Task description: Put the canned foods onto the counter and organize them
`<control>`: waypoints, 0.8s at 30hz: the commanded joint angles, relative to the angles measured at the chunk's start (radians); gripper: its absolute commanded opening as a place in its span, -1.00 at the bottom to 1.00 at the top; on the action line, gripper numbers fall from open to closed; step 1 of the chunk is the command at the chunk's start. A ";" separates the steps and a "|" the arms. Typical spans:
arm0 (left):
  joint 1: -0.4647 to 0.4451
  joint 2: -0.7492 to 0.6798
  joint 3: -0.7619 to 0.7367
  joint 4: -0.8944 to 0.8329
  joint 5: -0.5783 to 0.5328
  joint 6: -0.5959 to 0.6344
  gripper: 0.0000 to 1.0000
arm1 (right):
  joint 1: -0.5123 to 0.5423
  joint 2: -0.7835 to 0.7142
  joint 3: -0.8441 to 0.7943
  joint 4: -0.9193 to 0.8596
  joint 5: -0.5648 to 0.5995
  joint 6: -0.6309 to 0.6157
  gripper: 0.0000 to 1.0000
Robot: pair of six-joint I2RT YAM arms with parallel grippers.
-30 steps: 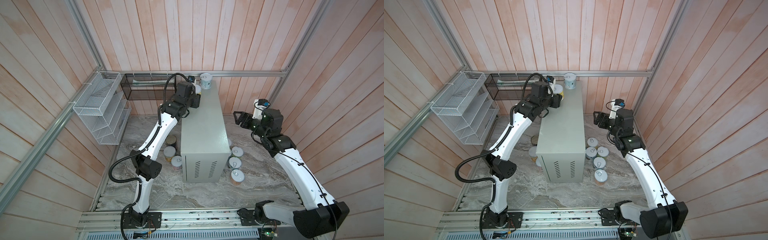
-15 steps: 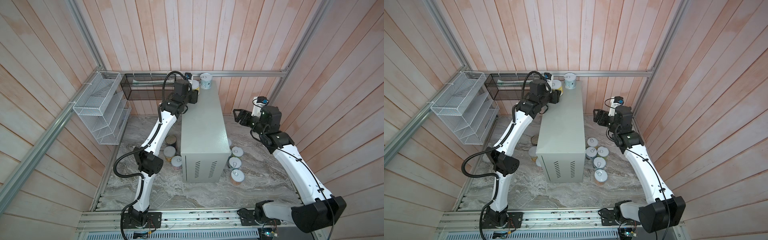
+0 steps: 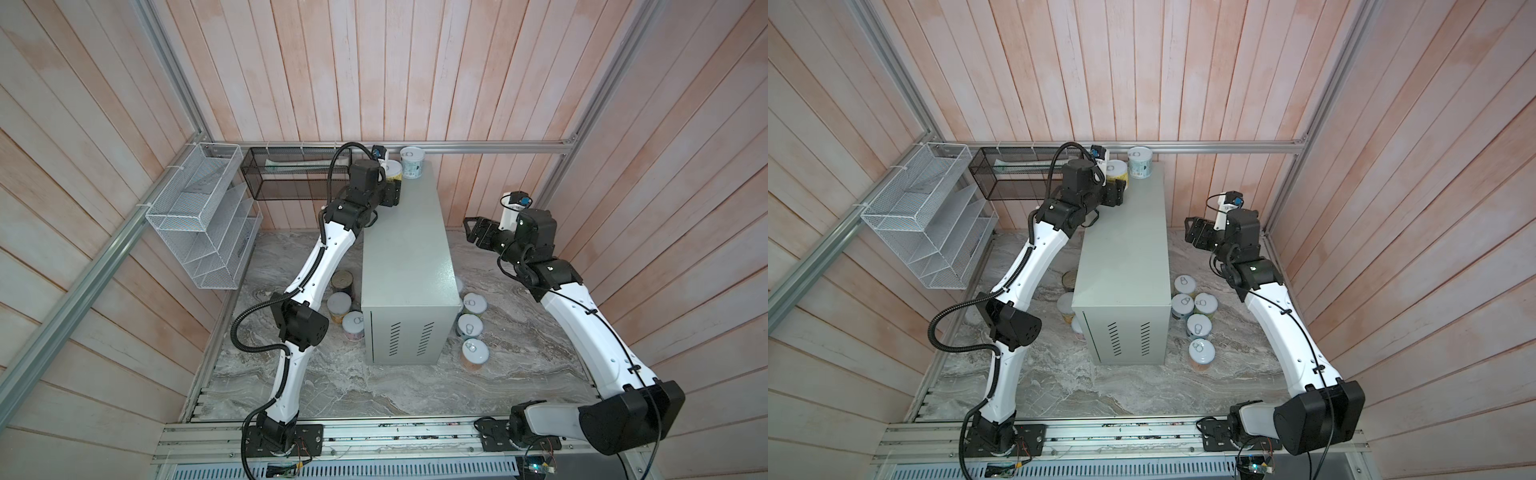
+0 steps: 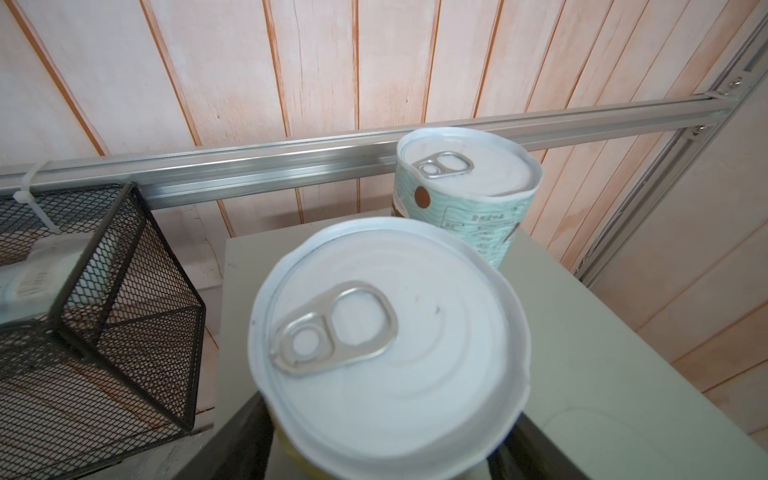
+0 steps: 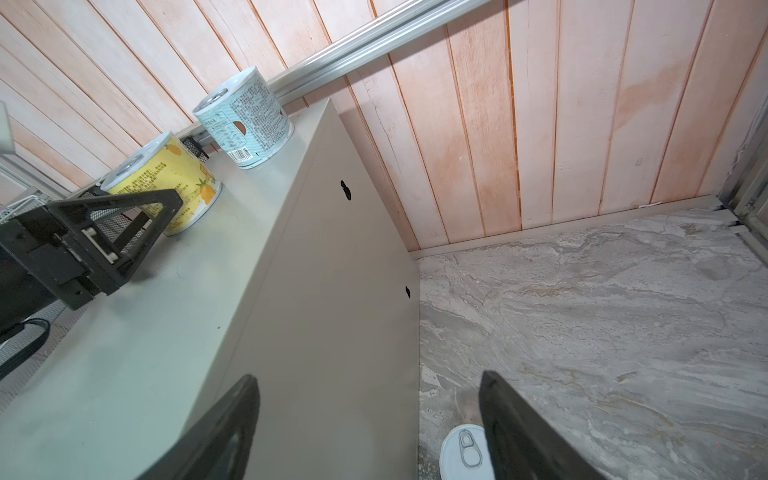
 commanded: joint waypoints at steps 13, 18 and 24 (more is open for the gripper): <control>-0.001 0.013 -0.007 0.046 -0.040 0.007 0.45 | 0.003 0.008 0.027 0.021 -0.006 -0.008 0.66; 0.008 0.024 -0.003 0.076 -0.033 0.003 0.55 | 0.003 0.013 0.029 0.024 -0.010 -0.007 0.66; 0.025 0.066 0.034 0.089 -0.023 -0.004 0.57 | 0.003 0.026 0.039 0.023 -0.007 -0.011 0.66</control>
